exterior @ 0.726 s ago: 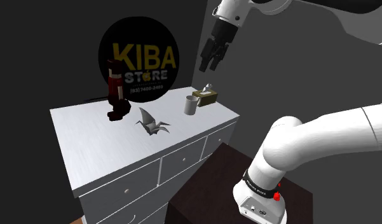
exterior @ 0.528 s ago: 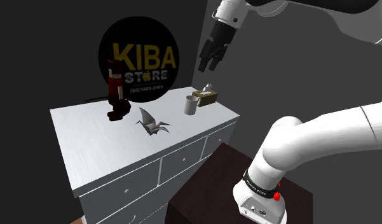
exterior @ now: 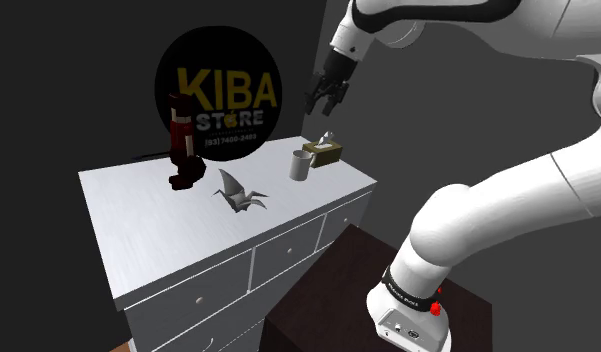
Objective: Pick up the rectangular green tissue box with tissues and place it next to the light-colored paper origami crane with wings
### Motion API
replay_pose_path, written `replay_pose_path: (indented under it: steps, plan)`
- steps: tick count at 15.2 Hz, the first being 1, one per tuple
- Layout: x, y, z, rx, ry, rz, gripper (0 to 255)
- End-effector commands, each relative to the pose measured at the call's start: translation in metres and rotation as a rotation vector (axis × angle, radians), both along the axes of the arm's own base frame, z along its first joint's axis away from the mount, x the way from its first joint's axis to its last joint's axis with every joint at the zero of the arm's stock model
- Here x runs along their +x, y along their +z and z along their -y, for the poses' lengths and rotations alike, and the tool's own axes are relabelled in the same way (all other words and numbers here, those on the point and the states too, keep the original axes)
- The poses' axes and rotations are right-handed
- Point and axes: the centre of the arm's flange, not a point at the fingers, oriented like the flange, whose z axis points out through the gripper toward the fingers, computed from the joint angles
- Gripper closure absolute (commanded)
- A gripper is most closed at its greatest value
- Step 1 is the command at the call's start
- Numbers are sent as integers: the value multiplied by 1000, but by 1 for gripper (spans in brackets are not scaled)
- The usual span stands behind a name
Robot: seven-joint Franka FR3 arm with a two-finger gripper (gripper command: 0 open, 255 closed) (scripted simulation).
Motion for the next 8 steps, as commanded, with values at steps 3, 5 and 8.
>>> replay_pose_path:
  steps: [3,5,8]
  plan:
    - [23,-19,44,25,-82,11,0]
    - [33,-30,66,37,-122,16,0]
    - [47,-46,99,56,-183,23,0]
